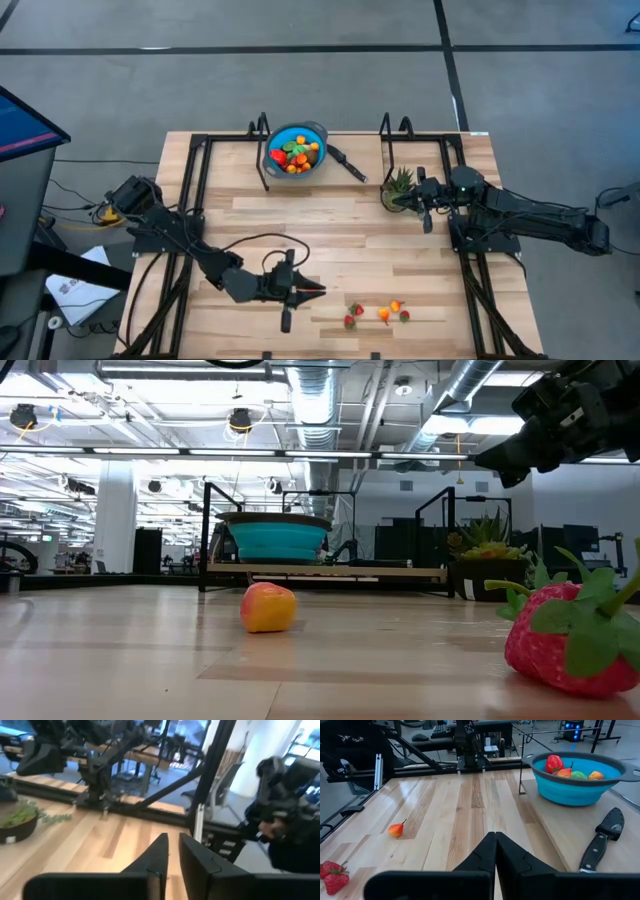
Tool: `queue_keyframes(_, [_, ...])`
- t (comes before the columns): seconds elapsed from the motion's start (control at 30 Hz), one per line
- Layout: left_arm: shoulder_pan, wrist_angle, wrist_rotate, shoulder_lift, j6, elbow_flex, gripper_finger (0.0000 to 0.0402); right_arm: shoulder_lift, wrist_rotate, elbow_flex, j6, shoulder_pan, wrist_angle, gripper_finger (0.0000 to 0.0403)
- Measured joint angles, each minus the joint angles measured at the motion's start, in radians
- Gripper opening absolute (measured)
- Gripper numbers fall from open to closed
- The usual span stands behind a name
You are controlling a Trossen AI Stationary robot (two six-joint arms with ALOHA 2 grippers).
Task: Pick & Place Fruit
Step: Put the pear into the basket
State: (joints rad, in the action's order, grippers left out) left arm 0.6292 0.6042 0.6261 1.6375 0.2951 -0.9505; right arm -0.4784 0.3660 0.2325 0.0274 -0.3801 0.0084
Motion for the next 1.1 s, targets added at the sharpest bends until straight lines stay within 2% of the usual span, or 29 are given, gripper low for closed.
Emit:
queue_keyframes(0.2, [0.001, -0.056, 0.01, 0.0, 0.0, 0.003, 0.0005, 0.0, 0.0, 0.0, 0.009, 0.0, 0.0, 0.0])
queue_keyframes(0.4, [-0.002, -0.054, 0.011, 0.0, 0.007, 0.031, 0.0007, 0.0, 0.0, 0.0, 0.035, -0.001, 0.0, 0.0])
queue_keyframes(0.57, [-0.026, -0.076, 0.011, 0.0, 0.097, 0.058, 0.0008, 0.0, 0.0, 0.0, 0.035, -0.002, 0.0, 0.0])
queue_keyframes(0.83, [-0.065, -0.262, 0.039, -0.01, 0.186, 0.062, 0.0001, 0.0, 0.0, 0.0, 0.035, -0.002, -0.001, 0.0])
queue_keyframes(1.1, [-0.126, -0.379, 0.0, -0.098, 0.124, 0.051, 0.0001, 0.0, -0.001, 0.0, 0.033, -0.002, -0.001, 0.0])
